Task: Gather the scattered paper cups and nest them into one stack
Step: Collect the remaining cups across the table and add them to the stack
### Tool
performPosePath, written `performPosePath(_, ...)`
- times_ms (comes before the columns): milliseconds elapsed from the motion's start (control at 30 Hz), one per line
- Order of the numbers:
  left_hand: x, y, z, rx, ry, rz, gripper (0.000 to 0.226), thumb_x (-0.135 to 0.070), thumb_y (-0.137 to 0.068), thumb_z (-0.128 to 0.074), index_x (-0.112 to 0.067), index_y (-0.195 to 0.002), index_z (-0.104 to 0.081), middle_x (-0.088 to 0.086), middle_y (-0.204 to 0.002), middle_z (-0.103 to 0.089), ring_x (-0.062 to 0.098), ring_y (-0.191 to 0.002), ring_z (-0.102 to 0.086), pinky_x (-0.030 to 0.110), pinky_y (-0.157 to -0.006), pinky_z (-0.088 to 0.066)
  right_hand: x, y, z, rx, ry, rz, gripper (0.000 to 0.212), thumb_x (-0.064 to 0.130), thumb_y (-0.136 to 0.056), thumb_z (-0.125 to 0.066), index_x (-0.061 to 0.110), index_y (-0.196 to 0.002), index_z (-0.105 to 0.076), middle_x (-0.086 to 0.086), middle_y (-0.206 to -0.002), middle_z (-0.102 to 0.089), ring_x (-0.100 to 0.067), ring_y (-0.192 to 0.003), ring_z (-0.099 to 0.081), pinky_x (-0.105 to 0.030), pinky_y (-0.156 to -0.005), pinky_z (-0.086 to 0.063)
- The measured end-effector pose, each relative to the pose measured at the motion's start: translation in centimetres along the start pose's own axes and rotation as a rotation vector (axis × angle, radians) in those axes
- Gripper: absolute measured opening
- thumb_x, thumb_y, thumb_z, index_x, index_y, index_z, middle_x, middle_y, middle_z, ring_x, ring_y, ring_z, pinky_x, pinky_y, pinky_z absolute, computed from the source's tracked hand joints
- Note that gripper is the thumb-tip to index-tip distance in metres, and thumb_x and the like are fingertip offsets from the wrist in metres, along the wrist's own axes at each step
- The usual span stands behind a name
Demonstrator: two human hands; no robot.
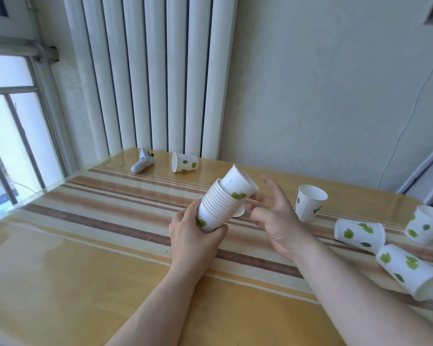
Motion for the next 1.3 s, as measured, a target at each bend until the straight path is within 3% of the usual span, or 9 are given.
performPosePath(167,0.0,0.0,0.2,-0.031,0.049,0.01,0.063,-0.041,-0.078,-0.083,-0.049,-0.135,-0.059,-0.018,-0.115,-0.057,0.018,-0.124,-0.051,0.047,-0.107,-0.051,-1.7,-3.4,0.5,-0.201,0.186,-0.131,0.084,0.024,-0.087,-0.072,0.036,-0.161,-0.035,-0.003,-0.14,-0.058,-0.022,-0.114,-0.06,-0.041,-0.1,-0.049)
performPosePath(300,0.2,-0.2,0.2,-0.034,0.056,0.015,0.064,-0.045,-0.078,-0.083,-0.048,-0.137,-0.059,-0.018,-0.118,-0.058,0.017,-0.125,-0.053,0.047,-0.108,-0.052,-2.5,-6.7,-1.3,-0.17,0.407,-0.19,0.094,0.05,-0.091,-0.063,0.036,-0.168,-0.012,-0.009,-0.162,-0.047,-0.034,-0.144,-0.048,-0.044,-0.105,-0.044)
performPosePath(500,0.2,-0.4,0.1,-0.028,0.06,0.022,0.06,-0.048,-0.076,-0.082,-0.048,-0.132,-0.061,-0.016,-0.114,-0.061,0.015,-0.121,-0.055,0.049,-0.108,-0.052,-2.9,-8.2,-3.4,-0.084,0.791,-0.15,0.082,0.051,-0.078,-0.047,0.038,-0.153,-0.019,-0.018,-0.13,-0.059,-0.044,-0.117,-0.06,-0.053,-0.1,-0.054)
performPosePath(633,0.1,-0.4,0.1,-0.023,0.059,0.033,0.062,-0.046,-0.078,-0.083,-0.05,-0.135,-0.058,-0.016,-0.117,-0.061,0.012,-0.124,-0.051,0.046,-0.109,-0.051,-2.7,-7.5,-3.8,0.02,0.651,-0.072,0.079,0.046,-0.088,-0.06,0.04,-0.157,-0.024,-0.002,-0.131,-0.069,-0.024,-0.108,-0.067,-0.034,-0.081,-0.051)
performPosePath(733,0.1,-0.3,0.1,-0.019,0.058,0.041,0.061,-0.045,-0.078,-0.082,-0.05,-0.134,-0.059,-0.017,-0.116,-0.059,0.013,-0.123,-0.051,0.046,-0.108,-0.05,-3.1,-6.6,-1.7,-0.098,0.367,-0.063,0.09,0.042,-0.082,-0.075,0.044,-0.157,-0.026,0.003,-0.146,-0.056,-0.022,-0.126,-0.059,-0.04,-0.098,-0.053)
performPosePath(800,0.0,-0.2,0.1,-0.015,0.052,0.039,0.06,-0.045,-0.078,-0.082,-0.05,-0.134,-0.059,-0.017,-0.115,-0.058,0.013,-0.122,-0.051,0.046,-0.107,-0.05,-3.1,-6.1,-0.1,-0.207,0.109,-0.094,0.096,0.027,-0.082,-0.08,0.042,-0.16,-0.026,-0.001,-0.143,-0.057,-0.026,-0.116,-0.065,-0.04,-0.088,-0.054)
performPosePath(967,0.0,-0.2,0.1,-0.008,0.032,0.033,0.06,-0.046,-0.079,-0.083,-0.048,-0.134,-0.059,-0.015,-0.116,-0.06,0.015,-0.123,-0.051,0.045,-0.107,-0.049,1.6,-4.6,1.7,-0.257,-0.568,-0.067,0.042,0.019,-0.096,-0.075,0.031,-0.132,-0.056,-0.014,-0.14,-0.067,-0.034,-0.107,-0.073,-0.04,-0.08,-0.058)
performPosePath(1133,-0.3,0.0,0.1,0.013,0.002,0.012,0.061,-0.045,-0.078,-0.081,-0.05,-0.134,-0.059,-0.013,-0.113,-0.059,0.018,-0.122,-0.05,0.041,-0.099,-0.048,4.3,-3.3,0.4,-0.035,-0.462,0.057,0.078,0.017,-0.088,-0.081,0.031,-0.154,-0.044,-0.013,-0.146,-0.067,-0.027,-0.102,-0.077,-0.04,-0.08,-0.062)
performPosePath(1300,-0.4,0.1,0.2,0.022,-0.026,-0.003,0.066,-0.047,-0.076,-0.081,-0.051,-0.137,-0.056,-0.014,-0.117,-0.059,0.018,-0.122,-0.051,0.045,-0.102,-0.052,3.3,-2.2,-1.6,0.09,-0.256,0.071,0.116,-0.002,-0.072,-0.086,0.043,-0.163,-0.028,-0.007,-0.145,-0.062,-0.026,-0.126,-0.069,-0.046,-0.097,-0.06)
Point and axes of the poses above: each hand's wrist, its own y-axis away from the middle knuckle, its own z-axis out of the back of the hand, x = y × z, the point moved 5 cm from there along -y, towards the middle knuckle
